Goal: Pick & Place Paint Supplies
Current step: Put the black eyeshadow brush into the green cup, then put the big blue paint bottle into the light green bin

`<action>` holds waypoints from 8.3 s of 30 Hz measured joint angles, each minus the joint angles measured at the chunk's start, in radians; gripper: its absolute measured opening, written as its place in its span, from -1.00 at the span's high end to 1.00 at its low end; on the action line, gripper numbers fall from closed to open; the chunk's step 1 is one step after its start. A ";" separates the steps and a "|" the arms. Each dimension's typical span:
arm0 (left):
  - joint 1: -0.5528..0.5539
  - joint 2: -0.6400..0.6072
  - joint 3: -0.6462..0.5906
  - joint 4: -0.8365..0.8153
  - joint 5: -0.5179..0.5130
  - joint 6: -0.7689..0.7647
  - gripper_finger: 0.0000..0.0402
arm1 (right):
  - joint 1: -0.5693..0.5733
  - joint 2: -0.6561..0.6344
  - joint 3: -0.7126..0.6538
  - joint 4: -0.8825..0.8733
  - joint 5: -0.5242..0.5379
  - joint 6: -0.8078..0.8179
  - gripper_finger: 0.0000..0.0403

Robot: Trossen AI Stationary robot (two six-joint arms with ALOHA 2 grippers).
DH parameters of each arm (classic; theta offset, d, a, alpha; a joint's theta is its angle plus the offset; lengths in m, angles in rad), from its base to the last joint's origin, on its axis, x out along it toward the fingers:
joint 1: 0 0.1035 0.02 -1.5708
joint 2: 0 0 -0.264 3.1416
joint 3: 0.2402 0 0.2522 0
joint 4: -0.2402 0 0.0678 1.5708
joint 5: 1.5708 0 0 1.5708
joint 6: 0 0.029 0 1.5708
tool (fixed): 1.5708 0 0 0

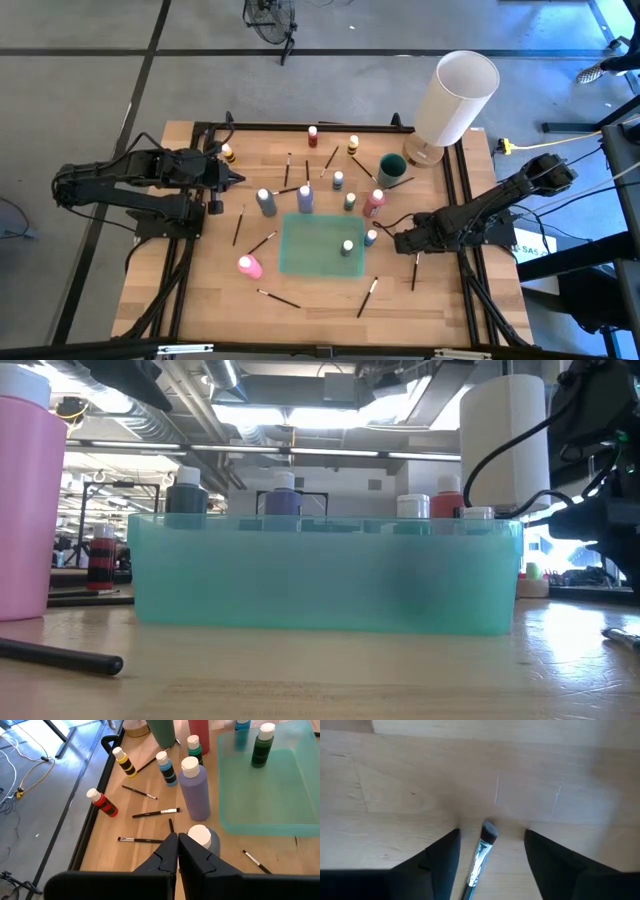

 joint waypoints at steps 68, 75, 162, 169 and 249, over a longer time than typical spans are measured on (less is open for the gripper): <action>0.000 -0.001 -0.021 0.034 0.000 -0.007 0.97 | 0.066 0.001 0.702 -0.732 1.385 -0.370 1.00; 0.000 -0.015 -0.104 0.082 -0.024 0.027 0.95 | -0.057 0.042 0.669 -0.628 1.525 -0.518 1.00; 0.000 -0.172 -0.105 0.089 -0.026 0.049 0.98 | -0.298 0.368 0.863 -0.614 1.340 -0.626 0.12; 0.000 -0.172 -0.105 0.107 -0.026 0.069 0.98 | -0.192 0.366 1.127 -0.583 1.260 -0.959 0.13; 0.065 0.054 -0.090 -0.305 -0.101 -0.846 0.29 | 0.190 0.370 1.128 -0.504 1.179 -0.964 0.13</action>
